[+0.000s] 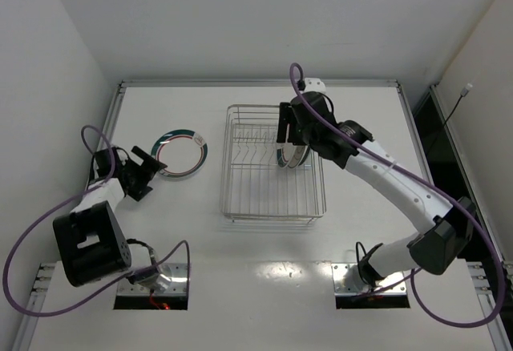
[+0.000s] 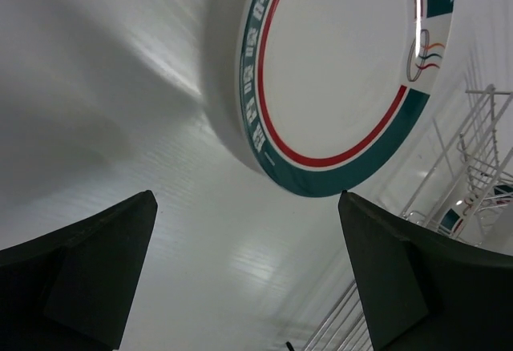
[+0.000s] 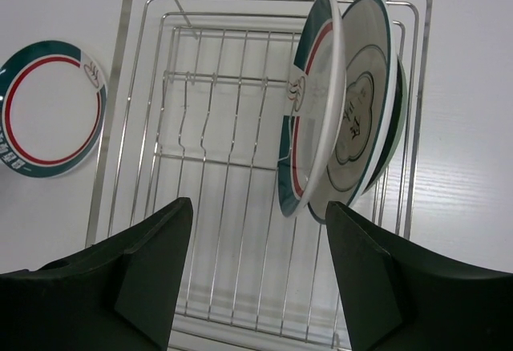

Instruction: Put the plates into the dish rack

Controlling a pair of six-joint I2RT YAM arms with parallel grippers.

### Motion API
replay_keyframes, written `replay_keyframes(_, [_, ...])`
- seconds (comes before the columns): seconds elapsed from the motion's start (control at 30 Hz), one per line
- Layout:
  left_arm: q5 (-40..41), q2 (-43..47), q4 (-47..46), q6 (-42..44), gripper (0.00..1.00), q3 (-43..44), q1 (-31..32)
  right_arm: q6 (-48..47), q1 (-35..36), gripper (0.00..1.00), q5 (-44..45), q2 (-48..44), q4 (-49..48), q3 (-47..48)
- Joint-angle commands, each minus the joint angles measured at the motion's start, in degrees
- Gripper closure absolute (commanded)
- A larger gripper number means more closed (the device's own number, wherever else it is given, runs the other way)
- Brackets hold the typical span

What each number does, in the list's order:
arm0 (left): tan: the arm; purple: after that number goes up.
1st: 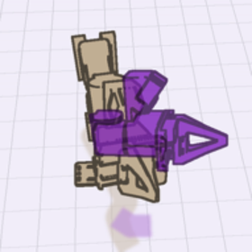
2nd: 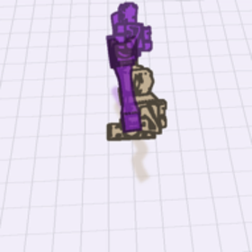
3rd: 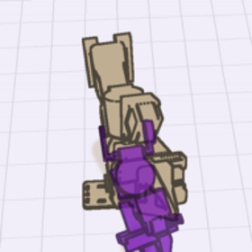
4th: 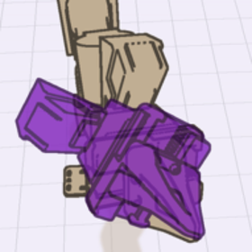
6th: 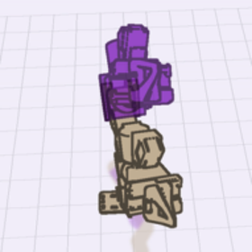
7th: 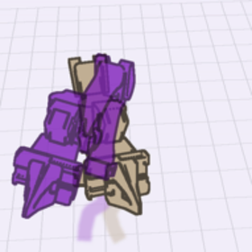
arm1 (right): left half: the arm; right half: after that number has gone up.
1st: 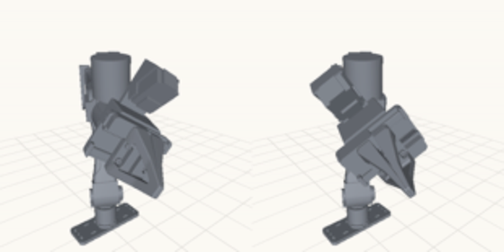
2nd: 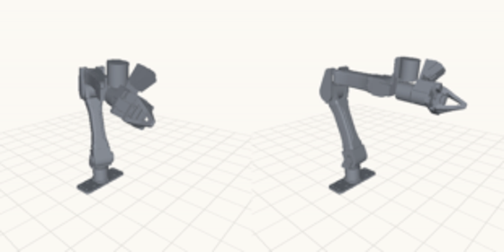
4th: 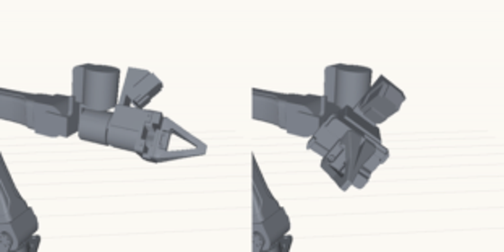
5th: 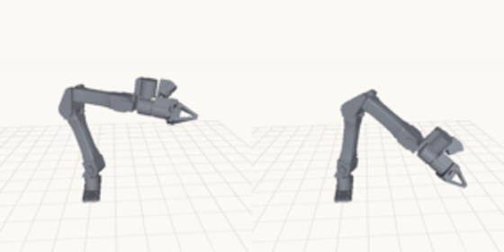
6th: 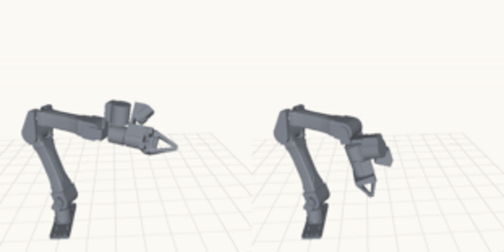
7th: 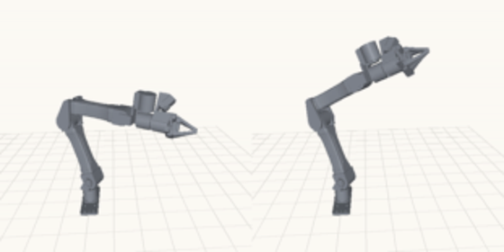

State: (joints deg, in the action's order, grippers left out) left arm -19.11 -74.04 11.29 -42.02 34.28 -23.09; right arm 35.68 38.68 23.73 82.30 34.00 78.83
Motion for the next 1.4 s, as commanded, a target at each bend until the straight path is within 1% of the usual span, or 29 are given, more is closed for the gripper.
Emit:
replay_keyframes(0.0, [-3.56, -3.98, -10.31, -2.89, 0.04, 0.08, -0.46, -0.61, -0.88, 0.35, -0.79, -3.02, -3.15, -1.4])
replay_keyframes(0.2, [-5.58, -14.28, -15.93, -4.82, 0.16, 0.61, 0.06, -0.61, -2.02, 0.35, -2.54, -3.55, -3.15, -3.5])
replay_keyframes(0.23, [-6.45, -15.33, -16.9, -4.83, 0.21, 0.61, 0.06, -0.09, -2.03, 0.35, -2.54, -3.55, -3.67, -3.5])
replay_keyframes(0.3, [-7.51, -17.97, -19.71, -6.31, 0.27, 0.61, 0.06, -0.09, -2.03, 0.35, -3.07, -3.55, -3.68, -4.03])
replay_keyframes(0.33, [-7.52, -18.76, -19.73, -6.93, 0.31, 0.61, 0.06, -0.09, -2.03, 0.35, -3.07, -3.55, -3.68, -4.55])
replay_keyframes(0.4, [-8.13, -20.61, -20.34, -6.94, 0.36, 1.22, 0.06, -0.09, -2.55, 0.35, -4.38, -4.08, -4.29, -5.08])
replay_keyframes(0.43, [-8.92, -20.62, -20.86, -6.94, 0.41, 1.23, 0.06, -0.09, -2.55, 0.35, -4.39, -4.08, -4.81, -5.09])
replay_keyframes(0.5, [-9.79, -21.41, -20.87, -6.33, 0.49, 1.92, 0.06, -0.09, -3.08, 0.35, -5.0, -4.08, -4.82, -5.09])
replay_keyframes(0.53, [-11.11, -21.93, -21.48, -6.32, 0.57, 1.93, 0.06, -0.09, -3.08, 0.35, -5.53, -4.08, -4.82, -5.61])
replay_keyframes(0.6, [-12.52, -21.94, -22.01, -5.79, 0.68, 1.93, 0.06, -0.09, -3.6, 0.35, -6.05, -4.08, -4.82, -5.61])
replay_keyframes(0.63, [-13.05, -21.94, -21.49, -5.79, 0.75, 1.93, 0.06, 0.44, -3.61, 0.35, -6.67, -4.6, -4.82, -6.14])
replay_keyframes(0.67, [-13.05, -21.94, -20.44, -5.79, 0.9, 2.71, 0.06, 0.44, -3.61, 0.35, -6.67, -4.61, -5.34, -6.14])
replay_keyframes(0.7, [-13.05, -21.94, -19.21, -5.01, 0.99, 2.72, 0.06, 0.44, -4.13, 0.35, -7.55, -4.61, -5.35, -6.14])
replay_keyframes(0.8, [-9.64, -17.38, -14.03, -4.3, 1.0, 6.92, 0.06, -0.17, -4.13, 0.35, -9.56, -4.61, -6.48, -6.14])
replay_keyframes(0.83, [-8.76, -16.06, -10.71, -2.73, 1.0, 8.42, -0.46, -0.17, -4.66, 0.35, -10.18, -4.61, -6.49, -6.14])
replay_keyframes(0.87, [-8.75, -13.44, -9.63, -2.02, 1.0, 9.91, -0.46, -0.17, -4.66, 0.35, -11.15, -4.08, -7.27, -6.75])
replay_keyframes(0.93, [-8.22, -10.61, -7.61, -0.43, 1.0, 13.87, -0.46, -0.7, -4.66, 0.35, -15.45, -3.21, -9.12, -6.76])
replay_keyframes(0.97, [-8.22, -9.38, -6.03, 0.96, 1.0, 14.75, -0.46, -0.7, -5.18, 0.35, -16.86, -2.68, -9.65, -6.76])
replay_keyframes(1.03, [-10.49, -5.18, -7.32, 0.98, 1.0, 13.19, -0.46, -0.7, -5.19, 0.35, -21.77, -1.45, -12.44, -7.28])
replay_keyframes(1.07, [-12.33, -3.58, -9.86, -1.81, 1.0, 11.18, -0.46, -0.7, -5.19, 0.35, -23.79, -1.44, -13.86, -8.76])
replay_keyframes(1.1, [-15.83, -1.91, -16.41, -3.14, 1.0, 9.07, -0.46, -0.7, -5.89, 0.35, -28.34, -0.83, -15.26, -8.78])
replay_keyframes(1.13, [-17.0, -0.33, -19.26, -3.94, 1.0, 7.13, -0.98, -0.7, -5.89, 0.35, -30.56, -0.83, -17.71, -9.65])
replay_keyframes(1.17, [-17.71, 1.95, -21.2, -3.95, 1.0, 4.5, -0.99, -0.7, -6.41, 0.35, -33.02, -0.13, -18.96, -10.18])
replay_keyframes(1.2, [-18.93, 2.67, -23.31, -3.42, 1.0, 3.69, -0.99, -0.7, -6.94, 0.35, -38.26, 0.83, -20.1, -10.18])
replay_keyframes(1.27, [-21.48, 2.67, -25.86, -3.42, 1.0, 1.16, -0.99, -0.7, -7.47, 0.35, -43.39, 3.11, -22.91, -10.18])
replay_keyframes(1.3, [-23.41, 2.67, -32.49, -6.38, 1.0, -0.43, -0.99, -0.09, -8.0, 0.34, -48.2, 3.82, -24.06, -10.18])
replay_keyframes(1.33, [-27.69, 2.67, -37.08, -8.76, 1.0, -2.18, -0.99, 0.52, -8.0, 0.34, -50.25, 4.61, -26.85, -10.79])
replay_keyframes(1.37, [-29.65, 2.15, -46.0, -14.09, 1.0, -5.07, -0.99, 2.1, -8.52, 0.34, -53.57, 5.67, -28.36, -11.67])
